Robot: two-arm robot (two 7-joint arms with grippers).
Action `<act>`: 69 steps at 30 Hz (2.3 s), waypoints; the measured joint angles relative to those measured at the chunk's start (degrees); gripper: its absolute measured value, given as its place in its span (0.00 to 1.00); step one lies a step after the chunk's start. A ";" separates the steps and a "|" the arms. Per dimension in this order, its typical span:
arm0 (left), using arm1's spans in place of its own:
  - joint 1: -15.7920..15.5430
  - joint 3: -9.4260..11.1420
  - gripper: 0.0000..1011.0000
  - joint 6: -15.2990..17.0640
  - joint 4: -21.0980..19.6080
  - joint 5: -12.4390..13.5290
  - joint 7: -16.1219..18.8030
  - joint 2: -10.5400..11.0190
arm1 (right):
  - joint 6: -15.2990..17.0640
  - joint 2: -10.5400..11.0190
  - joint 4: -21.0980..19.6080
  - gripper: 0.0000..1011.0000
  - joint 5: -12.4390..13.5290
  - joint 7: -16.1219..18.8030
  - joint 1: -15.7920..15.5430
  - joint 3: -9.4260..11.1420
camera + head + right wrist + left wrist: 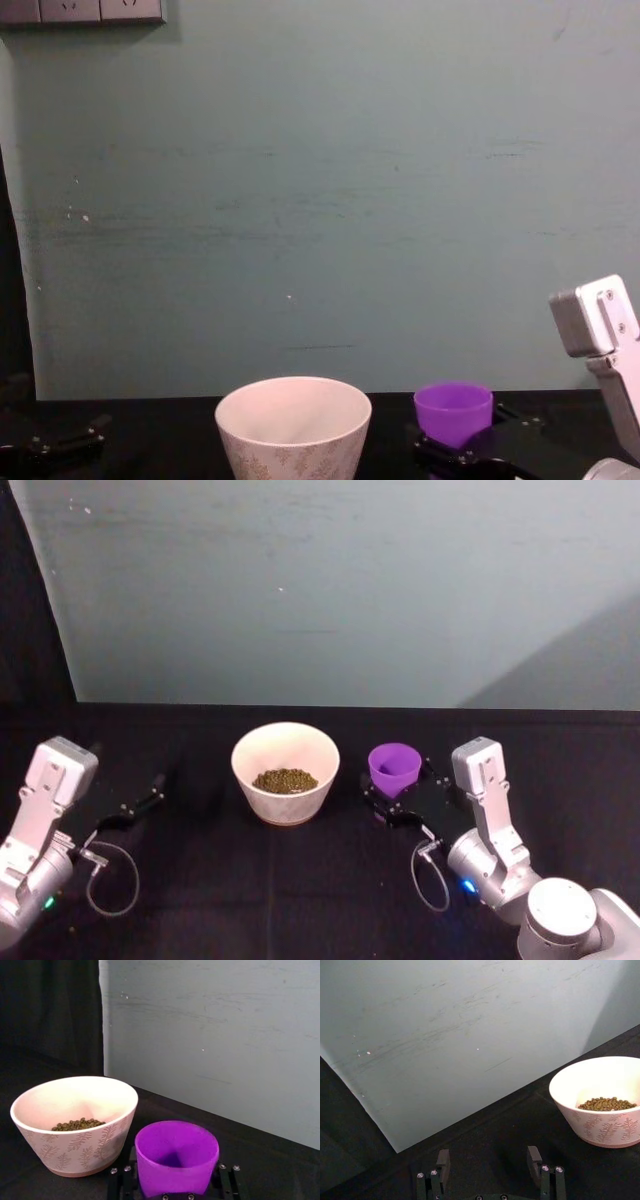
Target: Pick up the cup and pour the mung beans from the cup into the bowl.
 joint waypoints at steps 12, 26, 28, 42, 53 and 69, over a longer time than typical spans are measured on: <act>0.00 0.00 1.00 0.00 0.00 0.00 0.00 0.00 | -0.30 0.39 -1.97 0.99 0.08 -0.29 -0.41 0.47; 0.00 0.00 1.00 0.00 0.00 0.00 0.00 0.00 | 0.46 1.91 -7.63 0.99 1.85 0.27 -0.16 2.01; 0.00 0.00 1.00 0.00 0.00 0.00 0.00 0.00 | 0.71 2.17 -8.06 0.99 1.95 0.17 -0.18 2.22; 0.00 0.00 1.00 0.00 0.00 0.00 0.00 0.00 | 1.32 3.34 -7.42 0.99 2.97 -3.78 -1.45 6.33; 0.00 0.00 1.00 0.00 0.00 0.00 0.00 0.00 | 3.40 2.94 -5.37 0.99 0.91 -6.40 -2.00 7.39; 0.00 0.00 1.00 0.00 0.00 0.00 0.00 0.00 | 3.11 2.77 -5.42 0.99 -0.14 -7.42 -2.22 7.44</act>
